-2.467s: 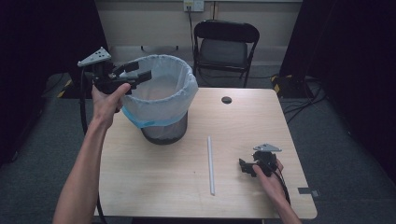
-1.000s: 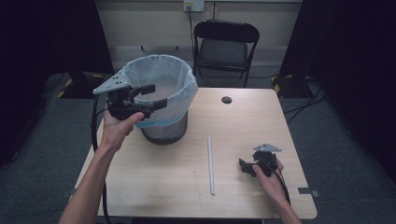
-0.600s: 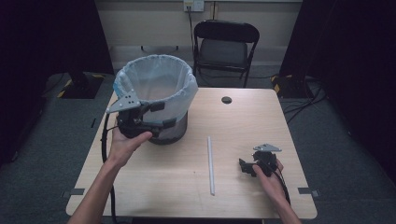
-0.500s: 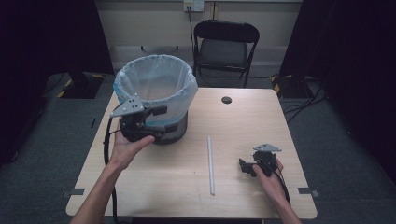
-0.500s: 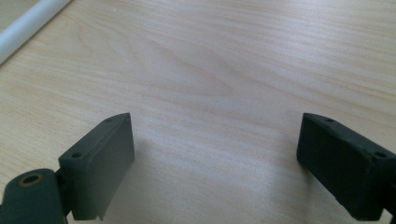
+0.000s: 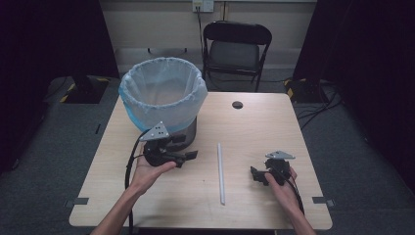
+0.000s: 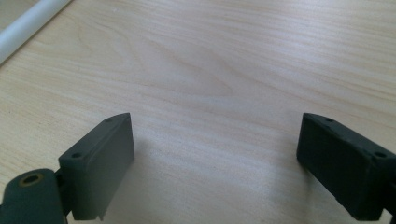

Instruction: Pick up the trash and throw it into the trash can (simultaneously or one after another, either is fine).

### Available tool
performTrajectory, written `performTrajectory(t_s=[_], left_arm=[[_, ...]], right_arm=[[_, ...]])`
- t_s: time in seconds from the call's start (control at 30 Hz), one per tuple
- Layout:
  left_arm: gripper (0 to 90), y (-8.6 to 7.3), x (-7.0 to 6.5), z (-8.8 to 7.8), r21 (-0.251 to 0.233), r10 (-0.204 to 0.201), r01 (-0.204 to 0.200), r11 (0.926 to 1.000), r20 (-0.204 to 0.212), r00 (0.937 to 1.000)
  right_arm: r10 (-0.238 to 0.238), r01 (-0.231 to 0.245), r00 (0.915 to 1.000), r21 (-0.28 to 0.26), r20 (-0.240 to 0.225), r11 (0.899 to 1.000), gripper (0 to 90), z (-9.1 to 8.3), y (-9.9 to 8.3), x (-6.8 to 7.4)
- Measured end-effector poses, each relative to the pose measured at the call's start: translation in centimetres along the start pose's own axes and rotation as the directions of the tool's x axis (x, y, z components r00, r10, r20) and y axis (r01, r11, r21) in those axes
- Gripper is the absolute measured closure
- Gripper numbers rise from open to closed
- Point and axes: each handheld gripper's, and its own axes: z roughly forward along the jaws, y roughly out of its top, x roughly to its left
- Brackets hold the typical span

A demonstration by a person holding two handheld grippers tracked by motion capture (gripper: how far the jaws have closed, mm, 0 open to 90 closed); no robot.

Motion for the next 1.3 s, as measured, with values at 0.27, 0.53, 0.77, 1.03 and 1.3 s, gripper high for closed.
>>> performTrajectory(t_s=[0.27, 0.53, 0.77, 1.03, 1.3], left_arm=[[22.5, -3.2, -0.3, 2.9, 0.087, -0.05, 0.049, 0.9951, 0.015, 0.9986], [22.4, -4.7, -0.3, 6.5, 0.121, -0.097, 0.093, 0.9882, 0.026, 0.9949], [22.3, -5.2, -0.8, 9.1, 0.169, -0.078, 0.073, 0.9829, 0.025, 0.9966], [22.3, -6.5, -0.2, 11.7, 0.213, -0.081, 0.082, 0.9736, -0.017, 0.9966], [22.0, -7.0, -0.1, 13.0, 0.218, -0.092, 0.098, 0.9711, -0.035, 0.9951]], right_arm=[[0.0, 0.0, 1.0, 0.0, 0.0, 1.0, 10.4, 0.0, 0.0, 0.0], [0.0, 0.0, 1.0, -0.001, 0.0, 1.0, 10.4, 0.0, 0.0, 0.0], [0.0, 0.0, 1.0, -0.001, 0.0, 1.0, 10.4, 0.0, 0.0, 0.0], [0.0, 0.0, 1.0, 0.0, 0.0, 1.0, 10.4, 0.0, 0.0, 0.0], [0.0, 0.0, 1.0, -0.001, 0.0, 1.0, 10.4, 0.0, 0.0, 0.0]])
